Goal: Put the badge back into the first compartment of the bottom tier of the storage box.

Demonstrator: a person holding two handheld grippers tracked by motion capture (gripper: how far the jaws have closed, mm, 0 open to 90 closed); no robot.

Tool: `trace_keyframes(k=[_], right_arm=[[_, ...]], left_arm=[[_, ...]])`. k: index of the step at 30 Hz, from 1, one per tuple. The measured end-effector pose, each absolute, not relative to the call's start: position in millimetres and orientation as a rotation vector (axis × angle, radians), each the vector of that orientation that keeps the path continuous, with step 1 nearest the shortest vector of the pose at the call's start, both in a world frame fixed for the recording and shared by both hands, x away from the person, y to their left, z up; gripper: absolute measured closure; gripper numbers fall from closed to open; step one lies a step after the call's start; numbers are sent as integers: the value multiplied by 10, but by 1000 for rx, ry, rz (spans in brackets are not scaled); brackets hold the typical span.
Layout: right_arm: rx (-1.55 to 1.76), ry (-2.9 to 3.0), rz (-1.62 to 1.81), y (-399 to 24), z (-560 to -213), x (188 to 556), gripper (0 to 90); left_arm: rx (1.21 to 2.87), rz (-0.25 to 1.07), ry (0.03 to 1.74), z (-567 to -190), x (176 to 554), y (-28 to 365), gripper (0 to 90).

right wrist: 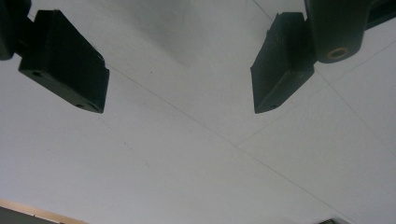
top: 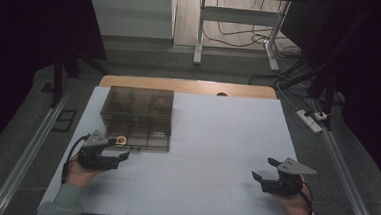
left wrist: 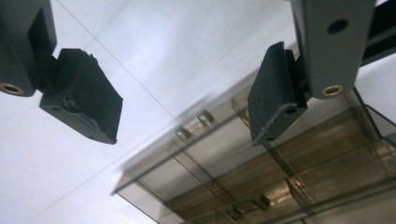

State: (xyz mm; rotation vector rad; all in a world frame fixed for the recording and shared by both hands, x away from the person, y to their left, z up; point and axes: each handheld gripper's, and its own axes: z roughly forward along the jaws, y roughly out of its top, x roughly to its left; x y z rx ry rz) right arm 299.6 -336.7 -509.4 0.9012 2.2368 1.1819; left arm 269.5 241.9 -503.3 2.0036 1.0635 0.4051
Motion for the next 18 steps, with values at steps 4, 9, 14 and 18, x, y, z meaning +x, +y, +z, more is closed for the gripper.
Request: trace_keyframes(k=[4,9,14,18], right_arm=[[897,2241,1183,-3367,-5095,2995,188],[896,2247,1178,-3376,-5095,2989,188],[899,2246,1183,-3398,-5096,2984,188],[897,2249,1206,-3416,-5099,2983,189]], left_arm=[[2000,383,1045,-5087,2566,2405,265],[2022,405,1029,-5145,2423,2380,263],[2044,415,1018,-5175,2377,2358,256],[2043,417,1027,-5187,2413,2359,253]])
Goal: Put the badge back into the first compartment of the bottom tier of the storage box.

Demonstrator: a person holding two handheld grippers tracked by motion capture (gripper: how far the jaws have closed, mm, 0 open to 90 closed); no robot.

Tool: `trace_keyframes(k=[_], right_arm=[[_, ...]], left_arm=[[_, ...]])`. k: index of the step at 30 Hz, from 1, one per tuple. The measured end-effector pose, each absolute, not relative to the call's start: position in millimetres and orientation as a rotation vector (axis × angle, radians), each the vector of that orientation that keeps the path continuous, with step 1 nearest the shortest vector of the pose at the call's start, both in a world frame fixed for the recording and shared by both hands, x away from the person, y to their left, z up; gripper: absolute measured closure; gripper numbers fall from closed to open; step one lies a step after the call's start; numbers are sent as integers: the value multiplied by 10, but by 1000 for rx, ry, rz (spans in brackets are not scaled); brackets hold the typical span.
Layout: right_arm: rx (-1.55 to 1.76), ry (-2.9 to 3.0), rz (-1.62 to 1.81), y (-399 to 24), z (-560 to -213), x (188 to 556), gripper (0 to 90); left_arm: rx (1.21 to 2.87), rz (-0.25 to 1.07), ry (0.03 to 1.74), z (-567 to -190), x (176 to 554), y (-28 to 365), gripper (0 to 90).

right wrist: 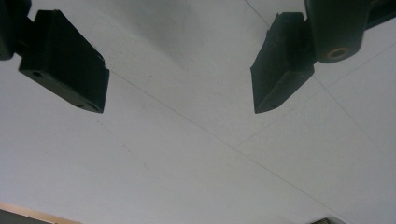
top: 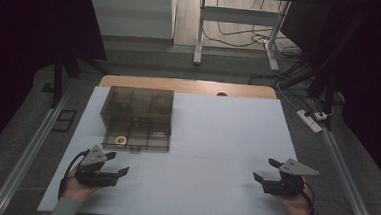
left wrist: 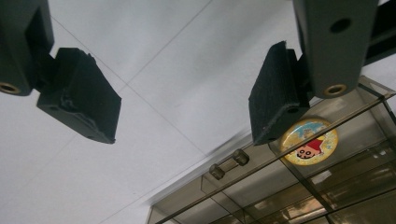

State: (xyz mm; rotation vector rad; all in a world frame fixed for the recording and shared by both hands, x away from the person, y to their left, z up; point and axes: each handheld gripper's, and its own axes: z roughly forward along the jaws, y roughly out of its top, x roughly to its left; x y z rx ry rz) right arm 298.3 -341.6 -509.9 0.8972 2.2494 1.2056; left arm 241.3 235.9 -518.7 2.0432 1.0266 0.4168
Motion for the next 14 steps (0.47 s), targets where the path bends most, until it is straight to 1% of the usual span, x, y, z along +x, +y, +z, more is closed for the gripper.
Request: trace_keyframes(k=[14], right_arm=[[883,2254,1206,-3415,-5096,2955,189]], left_arm=[[2055,428,1033,-5189,2445,2353,238]])
